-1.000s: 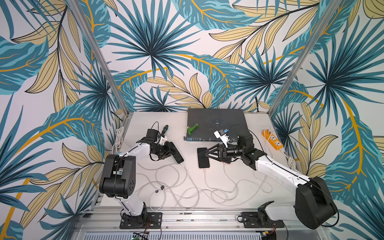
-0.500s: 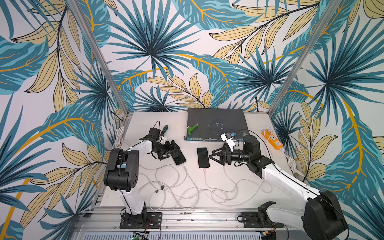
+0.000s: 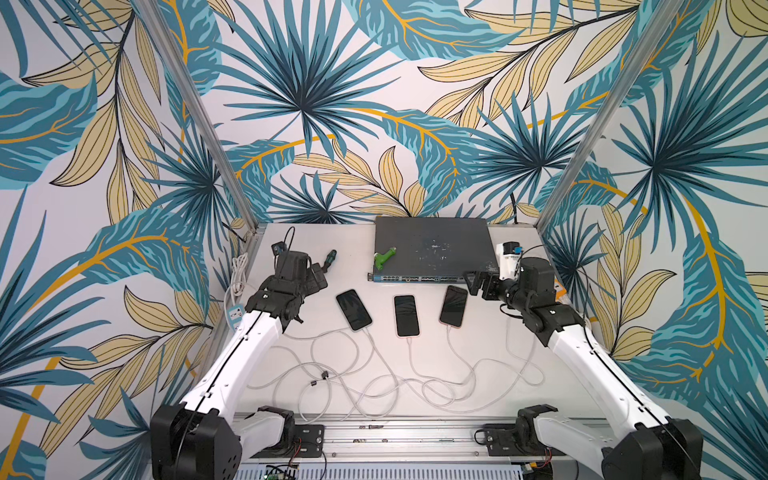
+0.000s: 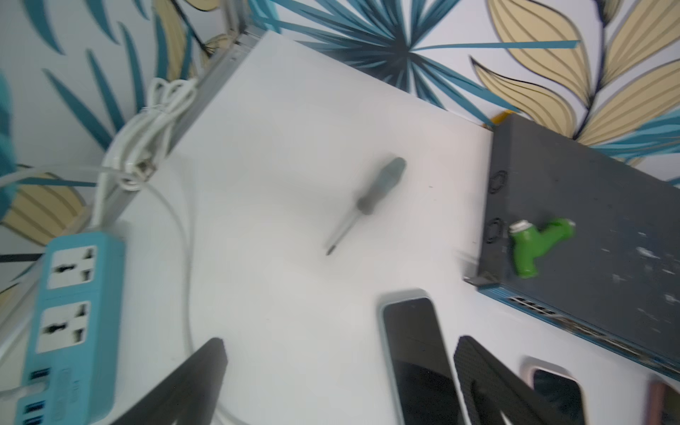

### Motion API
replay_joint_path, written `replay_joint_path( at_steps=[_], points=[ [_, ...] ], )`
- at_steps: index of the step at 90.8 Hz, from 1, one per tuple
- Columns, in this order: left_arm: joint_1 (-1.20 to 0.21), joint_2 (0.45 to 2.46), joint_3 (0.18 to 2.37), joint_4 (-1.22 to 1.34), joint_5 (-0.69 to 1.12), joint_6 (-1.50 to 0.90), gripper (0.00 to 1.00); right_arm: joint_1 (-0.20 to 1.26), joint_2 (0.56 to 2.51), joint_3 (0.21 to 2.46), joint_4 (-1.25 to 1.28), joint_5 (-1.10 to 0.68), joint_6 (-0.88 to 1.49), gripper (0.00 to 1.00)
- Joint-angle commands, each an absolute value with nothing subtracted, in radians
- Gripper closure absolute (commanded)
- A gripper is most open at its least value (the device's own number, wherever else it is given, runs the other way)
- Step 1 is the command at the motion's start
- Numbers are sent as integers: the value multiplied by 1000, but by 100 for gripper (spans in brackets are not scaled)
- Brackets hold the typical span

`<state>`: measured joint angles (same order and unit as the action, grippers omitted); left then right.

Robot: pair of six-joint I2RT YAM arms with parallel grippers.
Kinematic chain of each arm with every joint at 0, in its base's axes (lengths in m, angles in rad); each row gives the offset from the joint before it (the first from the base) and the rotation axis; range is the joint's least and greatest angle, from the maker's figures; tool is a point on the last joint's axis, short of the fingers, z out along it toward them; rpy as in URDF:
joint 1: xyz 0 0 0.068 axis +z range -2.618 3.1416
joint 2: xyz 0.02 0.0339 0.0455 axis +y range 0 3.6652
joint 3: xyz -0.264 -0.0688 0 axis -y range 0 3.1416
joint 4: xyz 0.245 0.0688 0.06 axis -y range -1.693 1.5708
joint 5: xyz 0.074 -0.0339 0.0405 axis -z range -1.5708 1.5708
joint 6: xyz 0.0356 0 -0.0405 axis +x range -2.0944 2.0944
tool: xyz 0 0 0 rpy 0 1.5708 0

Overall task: Plug the charging cable into the phone
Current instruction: Reset both arms

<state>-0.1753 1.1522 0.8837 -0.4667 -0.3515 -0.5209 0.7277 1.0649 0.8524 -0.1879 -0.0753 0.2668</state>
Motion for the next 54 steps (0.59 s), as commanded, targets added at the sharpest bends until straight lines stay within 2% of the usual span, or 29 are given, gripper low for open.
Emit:
replay_joint_path(
  at_steps=[1, 15, 20, 24, 31, 37, 41, 50, 54],
  points=[
    [-183, 1137, 727, -306, -539, -470, 0, 635, 986, 738, -146, 252, 172, 0],
    [-193, 1188, 670, -186, -618, -364, 0, 476, 906, 494, 54, 496, 138, 0],
    [-199, 1202, 659, -113, -612, -279, 0, 415, 894, 426, 122, 527, 131, 0],
    [-201, 1210, 635, -30, -606, -217, 0, 365, 891, 423, 124, 512, 121, 1],
    [-201, 1227, 518, 231, -554, -89, 0, 322, 944, 334, 340, 508, 15, 1],
    [-187, 1298, 444, 450, -464, -57, 0, 245, 1041, 290, 468, 514, 50, 0],
    [-188, 1338, 497, 407, -434, -51, 1, 208, 1102, 346, 398, 522, 86, 1],
    [-160, 1383, 501, 492, -344, 0, 2, 164, 1191, 275, 762, 446, -14, 1],
    [-129, 1393, 516, 469, -311, -17, 7, 141, 1240, 264, 861, 419, -20, 1]
  ],
)
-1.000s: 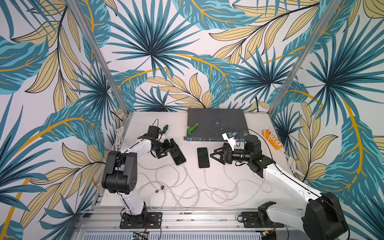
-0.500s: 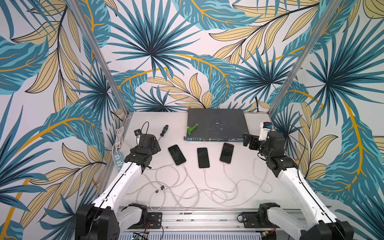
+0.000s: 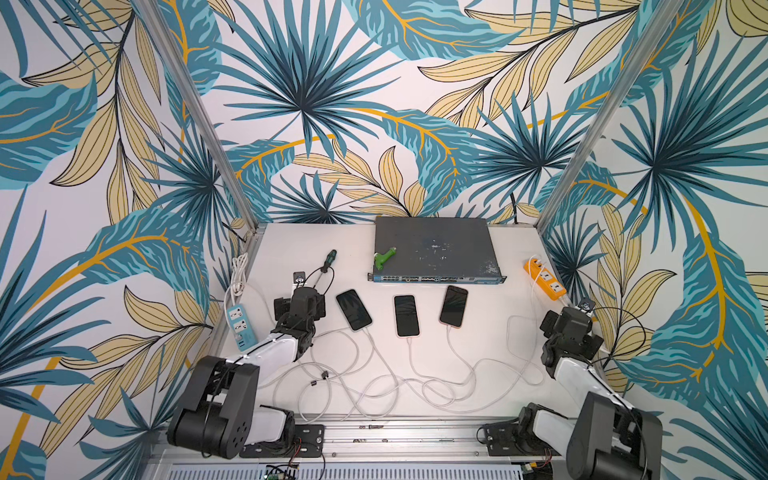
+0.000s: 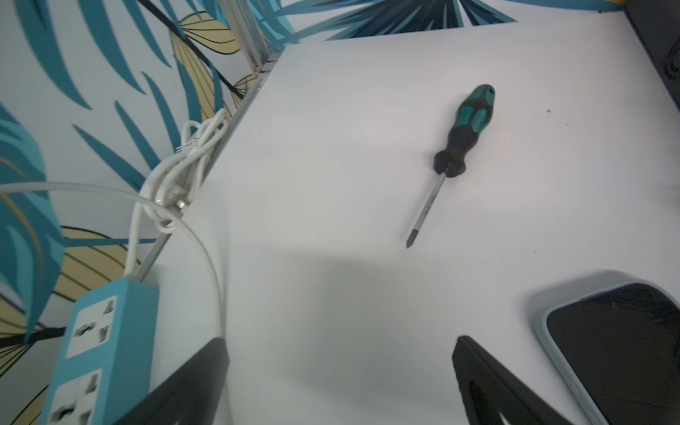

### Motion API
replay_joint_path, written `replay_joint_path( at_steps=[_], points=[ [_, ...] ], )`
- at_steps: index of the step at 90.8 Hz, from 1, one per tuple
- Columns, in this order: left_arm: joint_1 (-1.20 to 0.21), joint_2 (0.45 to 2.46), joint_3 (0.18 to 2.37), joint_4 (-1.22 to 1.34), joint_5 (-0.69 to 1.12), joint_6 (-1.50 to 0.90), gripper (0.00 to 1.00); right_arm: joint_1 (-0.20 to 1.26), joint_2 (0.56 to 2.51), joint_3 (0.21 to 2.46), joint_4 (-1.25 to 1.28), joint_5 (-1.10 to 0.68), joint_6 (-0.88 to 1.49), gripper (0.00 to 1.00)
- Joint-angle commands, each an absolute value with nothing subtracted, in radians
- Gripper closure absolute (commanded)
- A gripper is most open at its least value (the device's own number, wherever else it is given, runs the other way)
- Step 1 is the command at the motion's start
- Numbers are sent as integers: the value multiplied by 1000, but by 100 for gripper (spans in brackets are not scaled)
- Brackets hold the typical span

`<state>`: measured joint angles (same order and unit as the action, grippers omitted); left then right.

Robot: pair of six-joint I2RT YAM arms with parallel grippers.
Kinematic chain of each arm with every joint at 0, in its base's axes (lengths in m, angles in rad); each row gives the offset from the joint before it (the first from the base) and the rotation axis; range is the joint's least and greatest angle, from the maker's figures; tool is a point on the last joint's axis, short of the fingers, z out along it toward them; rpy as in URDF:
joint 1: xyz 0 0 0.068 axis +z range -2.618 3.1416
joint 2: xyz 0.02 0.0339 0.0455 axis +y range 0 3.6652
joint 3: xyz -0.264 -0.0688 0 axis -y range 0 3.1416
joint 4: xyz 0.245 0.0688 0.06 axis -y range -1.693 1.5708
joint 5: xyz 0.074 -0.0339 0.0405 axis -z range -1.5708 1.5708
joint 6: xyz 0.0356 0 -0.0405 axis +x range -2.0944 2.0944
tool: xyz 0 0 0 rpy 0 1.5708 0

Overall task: Plug the charging cable into the phone
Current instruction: Reset both arms

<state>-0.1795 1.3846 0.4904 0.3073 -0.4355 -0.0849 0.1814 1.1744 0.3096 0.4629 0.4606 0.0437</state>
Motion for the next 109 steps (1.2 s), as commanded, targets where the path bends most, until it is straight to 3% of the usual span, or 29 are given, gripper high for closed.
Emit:
replay_joint_path(
  at_steps=[1, 10, 20, 31, 39, 46, 50, 56, 109],
  points=[
    [-121, 1390, 512, 471, -296, -16, 8, 135, 1251, 265, 871, 411, -21, 1],
    [-111, 1324, 425, 568, -188, 15, 8, 120, 1285, 317, 798, 324, -35, 1],
    [-153, 1257, 333, 671, -233, 39, 3, 120, 1273, 284, 849, 198, -67, 1],
    [-138, 1268, 337, 681, -299, 43, 1, 114, 1376, 192, 1162, 113, -47, 1],
    [-49, 1363, 388, 714, -131, 46, 0, 114, 1568, 204, 1330, 131, -53, 0],
    [-3, 1504, 397, 819, -32, 28, 0, 104, 1506, 284, 1066, 166, -18, 0],
    [0, 1539, 369, 928, 32, 50, 0, 89, 1518, 314, 1054, 136, -12, 0],
    [-19, 1500, 381, 835, 35, 76, 0, 65, 1517, 342, 982, 120, 14, 0],
    [-28, 1514, 415, 799, -11, 67, 0, 37, 1512, 362, 940, 158, 65, 0]
  ],
)
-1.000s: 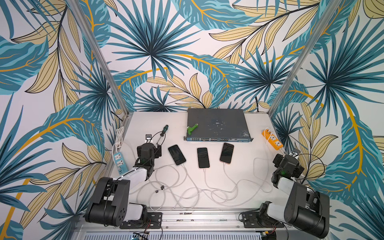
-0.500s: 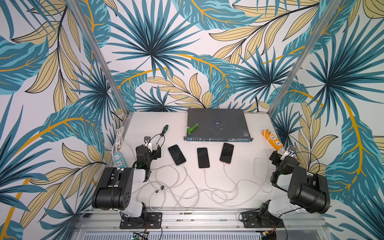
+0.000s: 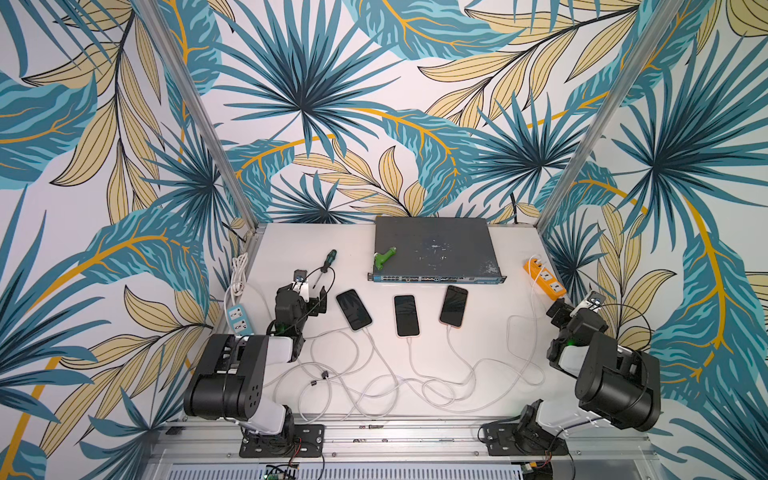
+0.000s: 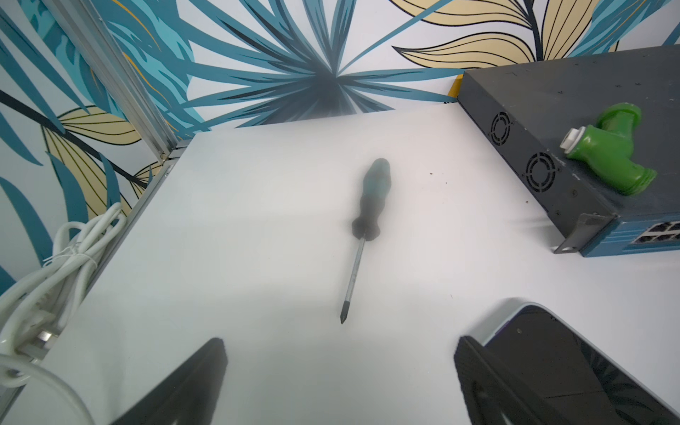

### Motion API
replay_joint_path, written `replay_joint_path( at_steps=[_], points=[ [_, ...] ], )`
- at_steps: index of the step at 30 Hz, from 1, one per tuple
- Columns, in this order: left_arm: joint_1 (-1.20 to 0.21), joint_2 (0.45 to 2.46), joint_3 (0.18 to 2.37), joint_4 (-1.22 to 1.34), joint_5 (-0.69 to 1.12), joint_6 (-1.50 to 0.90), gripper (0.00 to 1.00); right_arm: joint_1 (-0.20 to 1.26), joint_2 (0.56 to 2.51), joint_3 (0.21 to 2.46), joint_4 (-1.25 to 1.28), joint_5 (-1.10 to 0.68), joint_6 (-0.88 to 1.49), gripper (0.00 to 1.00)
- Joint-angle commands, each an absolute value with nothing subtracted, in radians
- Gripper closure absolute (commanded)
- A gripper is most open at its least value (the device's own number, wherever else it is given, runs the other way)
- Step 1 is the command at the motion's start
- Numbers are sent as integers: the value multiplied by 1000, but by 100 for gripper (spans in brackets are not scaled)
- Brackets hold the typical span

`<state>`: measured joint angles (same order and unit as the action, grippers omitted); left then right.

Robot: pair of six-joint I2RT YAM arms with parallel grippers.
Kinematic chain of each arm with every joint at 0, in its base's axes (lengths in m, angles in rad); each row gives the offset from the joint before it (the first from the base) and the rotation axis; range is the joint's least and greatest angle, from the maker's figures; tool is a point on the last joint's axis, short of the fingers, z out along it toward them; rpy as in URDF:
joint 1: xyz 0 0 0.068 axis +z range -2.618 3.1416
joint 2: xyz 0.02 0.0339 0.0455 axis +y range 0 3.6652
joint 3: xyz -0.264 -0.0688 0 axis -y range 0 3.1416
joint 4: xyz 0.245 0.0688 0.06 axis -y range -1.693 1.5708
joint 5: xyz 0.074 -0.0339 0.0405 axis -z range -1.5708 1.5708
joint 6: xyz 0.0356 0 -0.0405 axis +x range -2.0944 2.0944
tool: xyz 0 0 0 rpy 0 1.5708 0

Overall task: Plug the charging cable into the phone
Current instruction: Reset both arms

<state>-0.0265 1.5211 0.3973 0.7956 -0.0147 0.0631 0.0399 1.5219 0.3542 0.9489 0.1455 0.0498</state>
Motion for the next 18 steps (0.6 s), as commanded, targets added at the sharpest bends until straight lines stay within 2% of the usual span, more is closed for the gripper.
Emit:
replay_joint_path(
  at_steps=[1, 18],
  points=[
    [-27, 1514, 414, 799, -11, 67, 0, 37, 1512, 363, 940, 158, 65, 0],
    [-31, 1514, 415, 797, -14, 69, 0, 37, 1512, 362, 940, 157, 66, 0]
  ],
)
